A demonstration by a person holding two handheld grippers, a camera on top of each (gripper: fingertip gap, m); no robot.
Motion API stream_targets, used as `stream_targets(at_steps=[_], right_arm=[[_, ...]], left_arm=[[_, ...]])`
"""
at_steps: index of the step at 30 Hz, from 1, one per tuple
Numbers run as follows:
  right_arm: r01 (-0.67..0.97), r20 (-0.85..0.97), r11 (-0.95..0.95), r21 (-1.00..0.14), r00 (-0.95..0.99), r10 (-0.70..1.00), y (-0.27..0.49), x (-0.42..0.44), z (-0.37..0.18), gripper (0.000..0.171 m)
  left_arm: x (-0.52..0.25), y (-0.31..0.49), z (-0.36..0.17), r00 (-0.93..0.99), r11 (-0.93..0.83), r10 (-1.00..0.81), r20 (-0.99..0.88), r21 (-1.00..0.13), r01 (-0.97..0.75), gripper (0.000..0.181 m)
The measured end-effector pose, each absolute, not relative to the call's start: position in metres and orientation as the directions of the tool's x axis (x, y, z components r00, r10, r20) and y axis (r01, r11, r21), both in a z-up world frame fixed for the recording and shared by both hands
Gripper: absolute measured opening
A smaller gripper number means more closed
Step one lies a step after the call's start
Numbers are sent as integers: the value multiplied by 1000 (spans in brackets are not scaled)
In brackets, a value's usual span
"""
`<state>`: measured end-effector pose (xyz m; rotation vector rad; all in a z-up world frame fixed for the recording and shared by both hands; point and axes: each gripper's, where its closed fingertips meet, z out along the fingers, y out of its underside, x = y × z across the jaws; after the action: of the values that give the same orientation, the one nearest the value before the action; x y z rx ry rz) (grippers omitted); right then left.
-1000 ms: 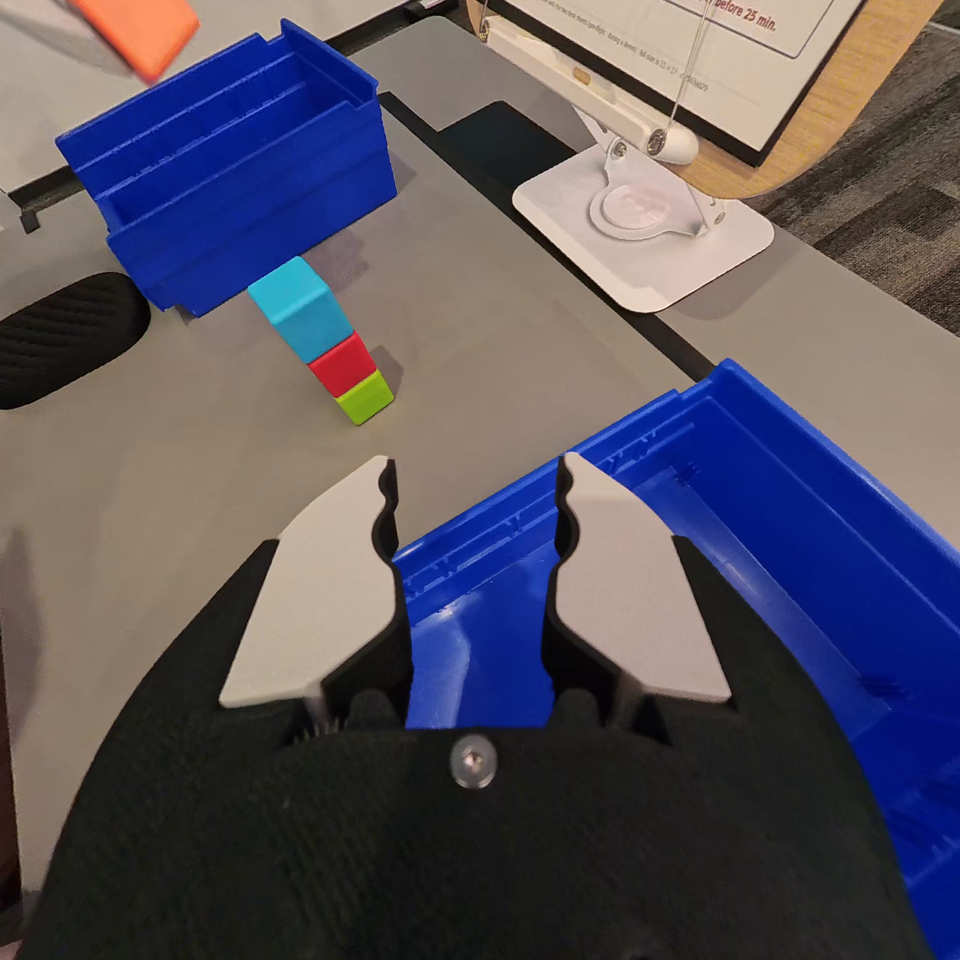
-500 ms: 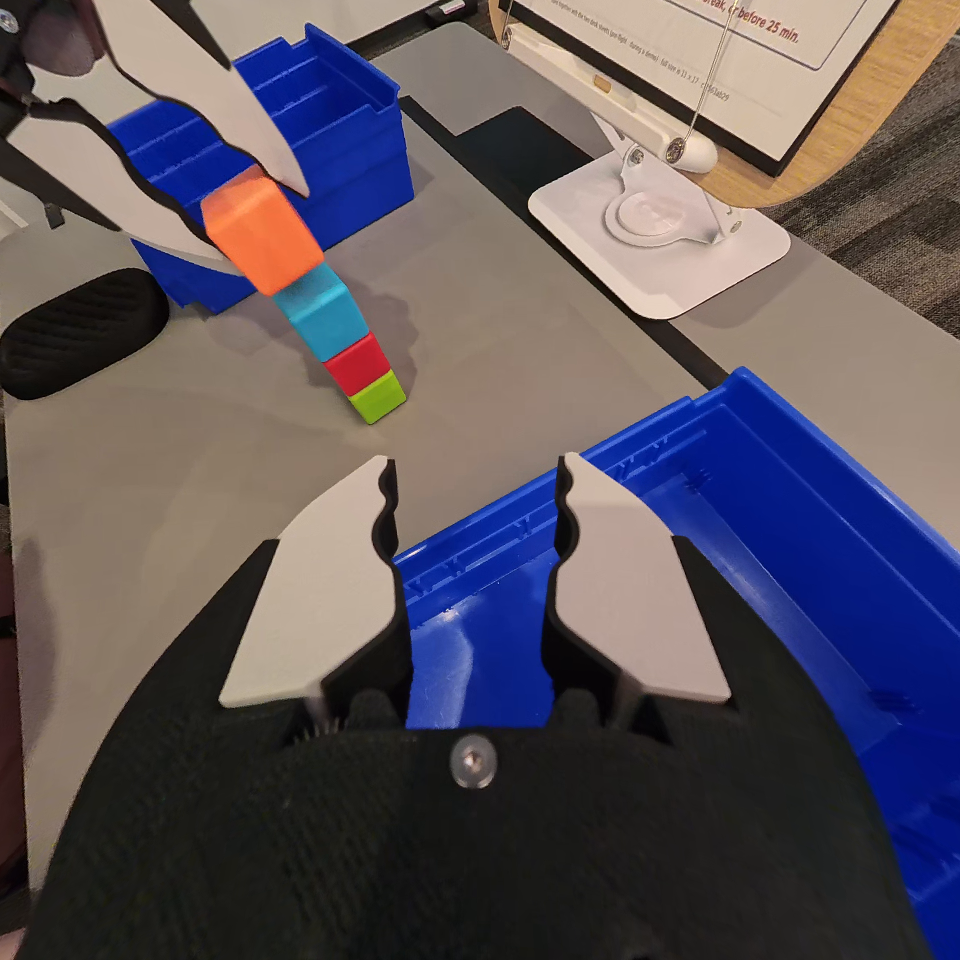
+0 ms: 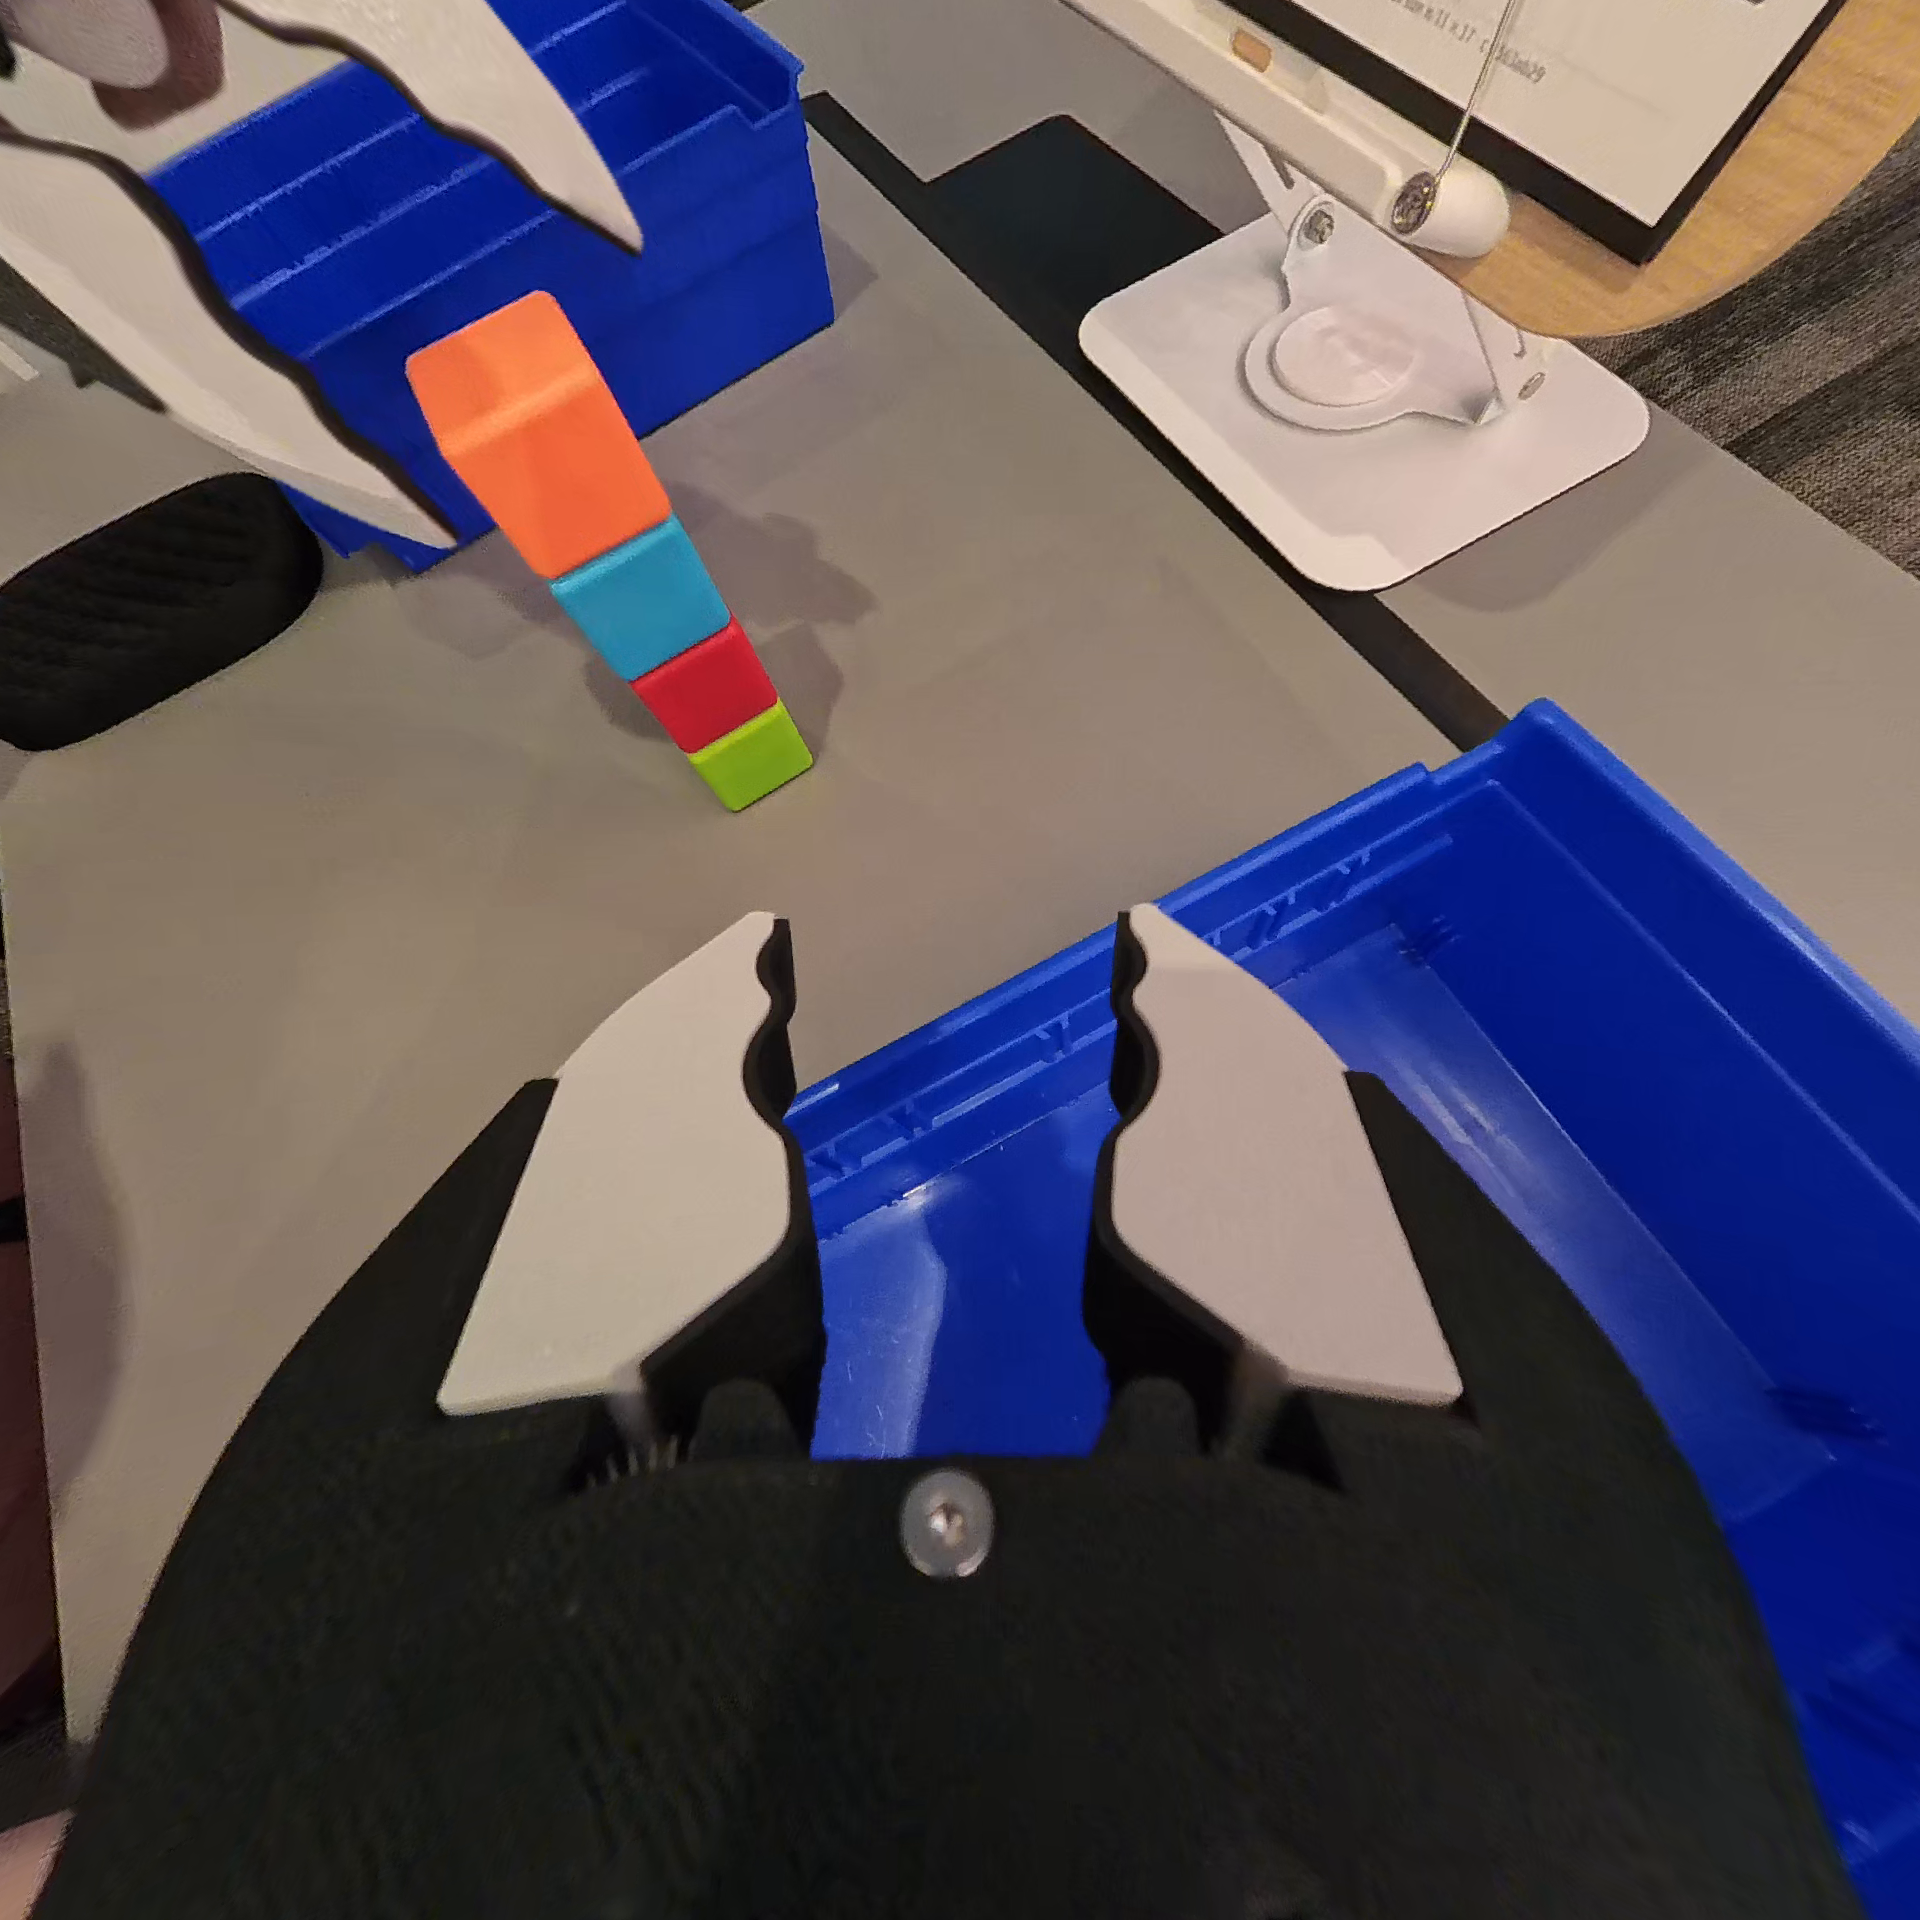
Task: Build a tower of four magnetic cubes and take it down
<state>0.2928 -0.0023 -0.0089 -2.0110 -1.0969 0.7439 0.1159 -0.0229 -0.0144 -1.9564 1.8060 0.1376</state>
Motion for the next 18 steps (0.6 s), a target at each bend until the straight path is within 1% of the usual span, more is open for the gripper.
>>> stream_targets(at_steps=[1,3,4,6,7,8,10,12,13,16,18], right_arm=[[455,-143,-380,-805,472,870,-2,293,-8,60],[453,-141,-376,-809,471,871,-2,293,-7,60],[450,-140,-374,-811,472,870,-2,293,-6,60],[444,-140,-374,-814,475,869,-1,293,-5,60],[440,-142,-374,-816,475,868,-1,293,-4,60],[438,-144,-375,-817,475,868,-1,292,-4,60],[442,-141,-375,-815,477,867,0,292,-5,60],[449,-136,-376,-811,481,866,1,291,-7,60],[452,-135,-378,-808,483,865,1,290,-8,60],[464,-119,-372,-804,487,865,3,288,-10,60],[473,-117,-375,-797,488,865,3,286,-12,60]], left_arm=[[119,-26,-8,184,-35,-911,-368,-376,-926,83],[124,-31,6,313,-59,-895,-318,-611,-790,89],[120,-30,9,382,-76,-876,-296,-696,-714,92],[110,-30,12,512,-99,-824,-242,-828,-551,95],[105,-30,12,571,-110,-799,-189,-887,-448,99],[102,-34,11,606,-126,-786,-118,-931,-344,98],[100,-44,5,616,-135,-788,11,-979,-155,99],[99,-49,-3,618,-109,-785,52,-993,-55,89],[99,-48,-8,628,-99,-776,52,-994,-40,91],[103,-39,-27,653,-101,-757,20,-991,-87,95],[108,-31,-31,657,-86,-753,12,-993,-81,96]])
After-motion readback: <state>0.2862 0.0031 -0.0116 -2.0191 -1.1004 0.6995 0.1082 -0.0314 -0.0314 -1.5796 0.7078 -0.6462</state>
